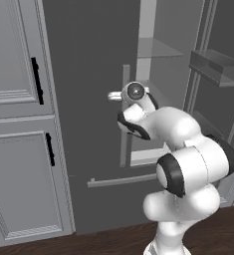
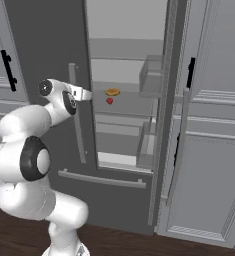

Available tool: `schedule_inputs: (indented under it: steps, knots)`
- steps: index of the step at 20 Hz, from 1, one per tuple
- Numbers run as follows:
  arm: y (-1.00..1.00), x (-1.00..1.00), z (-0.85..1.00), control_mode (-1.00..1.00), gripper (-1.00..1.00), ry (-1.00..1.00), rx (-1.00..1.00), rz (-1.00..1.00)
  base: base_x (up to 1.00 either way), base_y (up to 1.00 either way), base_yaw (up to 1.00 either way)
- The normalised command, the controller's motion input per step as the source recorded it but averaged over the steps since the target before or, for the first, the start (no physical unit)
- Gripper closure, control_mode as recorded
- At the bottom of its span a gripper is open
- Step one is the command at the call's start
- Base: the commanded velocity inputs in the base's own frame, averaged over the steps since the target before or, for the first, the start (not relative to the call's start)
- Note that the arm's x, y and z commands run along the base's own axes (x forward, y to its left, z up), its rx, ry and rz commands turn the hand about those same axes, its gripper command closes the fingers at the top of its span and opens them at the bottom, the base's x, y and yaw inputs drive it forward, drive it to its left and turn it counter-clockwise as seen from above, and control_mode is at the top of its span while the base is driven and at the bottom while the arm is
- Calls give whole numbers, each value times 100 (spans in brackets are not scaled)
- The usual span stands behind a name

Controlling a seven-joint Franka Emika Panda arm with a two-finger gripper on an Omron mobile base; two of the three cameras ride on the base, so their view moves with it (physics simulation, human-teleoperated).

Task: Take the strawberry from the fridge and place it on top of the pancake, located on the dining counter.

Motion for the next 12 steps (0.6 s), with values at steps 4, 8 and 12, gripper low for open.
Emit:
schedule_inputs:
  steps: [4,8,12]
  knots:
    - [62,-99,0,-100,100,1,0,-33,0,0,0]
    - [77,-96,0,-100,100,2,0,-33,0,0,0]
    - [72,-95,0,-100,100,3,0,-28,0,0,0]
